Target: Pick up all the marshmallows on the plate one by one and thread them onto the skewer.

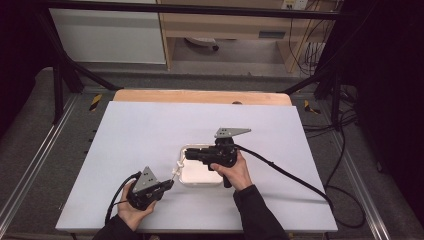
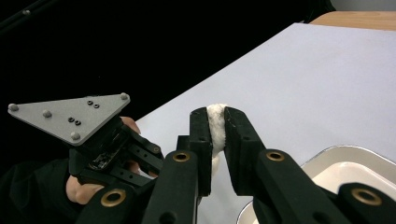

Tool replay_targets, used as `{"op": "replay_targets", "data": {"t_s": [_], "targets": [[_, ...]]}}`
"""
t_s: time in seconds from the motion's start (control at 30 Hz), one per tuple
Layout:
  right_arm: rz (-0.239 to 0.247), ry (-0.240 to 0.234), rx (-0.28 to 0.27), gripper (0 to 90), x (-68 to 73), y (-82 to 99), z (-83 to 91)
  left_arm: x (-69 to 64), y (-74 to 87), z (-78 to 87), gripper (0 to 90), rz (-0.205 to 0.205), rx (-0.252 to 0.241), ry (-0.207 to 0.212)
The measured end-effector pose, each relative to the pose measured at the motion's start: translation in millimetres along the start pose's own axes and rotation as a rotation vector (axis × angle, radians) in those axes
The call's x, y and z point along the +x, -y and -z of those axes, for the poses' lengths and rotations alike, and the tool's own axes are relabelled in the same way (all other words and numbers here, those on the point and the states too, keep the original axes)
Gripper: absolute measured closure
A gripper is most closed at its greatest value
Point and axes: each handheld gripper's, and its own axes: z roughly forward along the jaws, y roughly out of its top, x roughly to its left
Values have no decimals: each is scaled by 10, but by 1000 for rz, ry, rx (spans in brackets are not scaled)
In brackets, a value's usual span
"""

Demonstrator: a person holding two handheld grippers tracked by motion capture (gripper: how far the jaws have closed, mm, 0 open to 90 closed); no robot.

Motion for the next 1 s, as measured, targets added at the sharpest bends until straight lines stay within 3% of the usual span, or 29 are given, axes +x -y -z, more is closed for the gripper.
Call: {"op": "replay_targets", "data": {"t_s": [1.0], "targets": [[-1,-7,12,827,22,61,-39,-11,0,-6,891,-11,12,-7]]}}
